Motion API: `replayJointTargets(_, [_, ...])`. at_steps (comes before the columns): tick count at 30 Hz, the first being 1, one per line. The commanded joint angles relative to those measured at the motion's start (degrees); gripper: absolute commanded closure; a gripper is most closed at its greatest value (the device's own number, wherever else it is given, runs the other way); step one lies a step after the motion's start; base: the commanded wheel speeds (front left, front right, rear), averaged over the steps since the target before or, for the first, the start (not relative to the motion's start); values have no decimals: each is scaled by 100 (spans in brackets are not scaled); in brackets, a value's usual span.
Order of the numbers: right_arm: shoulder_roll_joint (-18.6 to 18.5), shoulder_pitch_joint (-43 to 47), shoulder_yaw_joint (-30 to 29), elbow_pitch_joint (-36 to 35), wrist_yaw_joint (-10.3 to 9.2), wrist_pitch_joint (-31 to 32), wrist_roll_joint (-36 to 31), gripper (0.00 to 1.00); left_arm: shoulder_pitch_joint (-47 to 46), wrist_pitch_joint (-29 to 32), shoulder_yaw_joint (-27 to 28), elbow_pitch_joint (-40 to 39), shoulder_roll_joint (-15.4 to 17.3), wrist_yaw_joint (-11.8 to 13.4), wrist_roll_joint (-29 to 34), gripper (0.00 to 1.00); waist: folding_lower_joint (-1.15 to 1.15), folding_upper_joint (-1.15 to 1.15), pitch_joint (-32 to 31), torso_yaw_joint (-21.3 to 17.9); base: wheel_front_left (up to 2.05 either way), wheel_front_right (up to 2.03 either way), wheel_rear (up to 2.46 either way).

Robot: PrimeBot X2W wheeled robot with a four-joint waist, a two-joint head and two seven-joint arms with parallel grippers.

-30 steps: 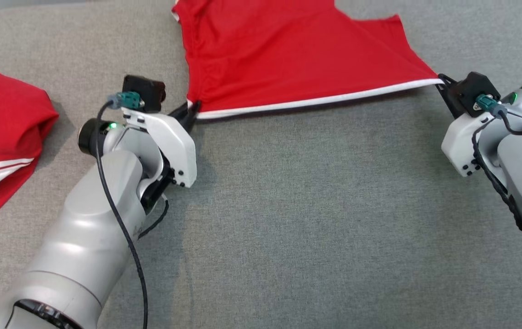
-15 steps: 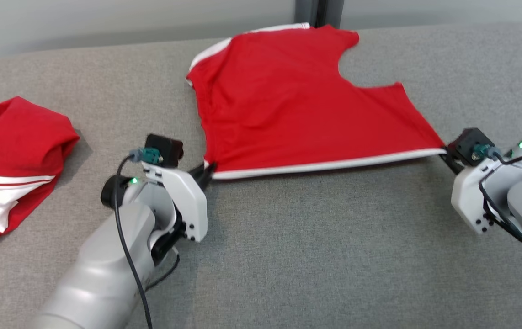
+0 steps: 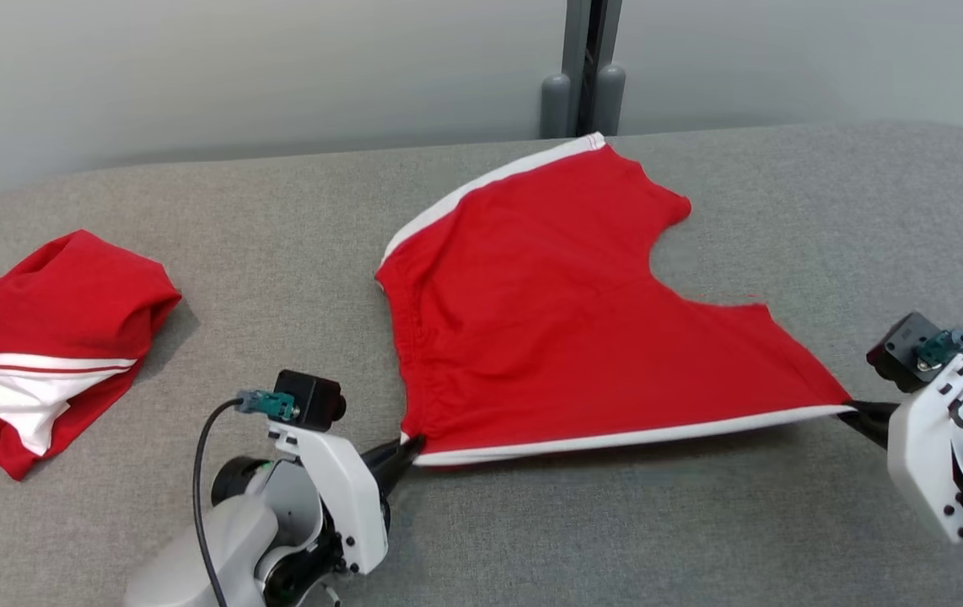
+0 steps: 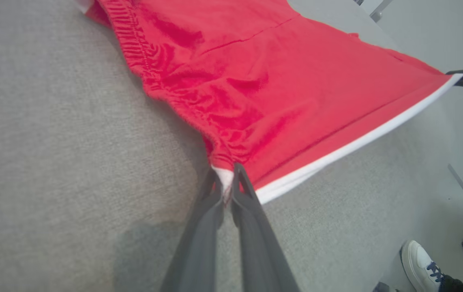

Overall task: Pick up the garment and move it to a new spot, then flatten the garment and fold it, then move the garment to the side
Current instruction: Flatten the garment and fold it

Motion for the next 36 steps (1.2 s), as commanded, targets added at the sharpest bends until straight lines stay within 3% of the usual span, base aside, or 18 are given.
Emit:
replayJointTargets(1, [-173,143,-1,-126,-18,118,86,100,170,50,45,-97,122,7,-96,100,0,0,-110,-17,0,0,0])
replayJointTargets(8, [-776,542,-2,-1056,-18,628,165,100,892,234,81,-1024,383,318,-418,100,0,0,-322,-6,0,0,0])
replayJointTargets(18, [-1203,795,0,-1839,-16,641,290,100,1750,553,171,-2619,803,942,-857,100,0,0,-376,-114,0,0,0])
replayJointTargets(27, [-1114,300,-1,-1869,-12,397,278,100,1676,756,585,-3324,778,1324,-1406,100,0,0,-129,-47,0,0,0])
replayJointTargets(36, [-934,-824,-31,-1480,-12,423,508,100,1168,1255,1188,-3337,469,1336,-2394,100,0,0,359,355,0,0,0])
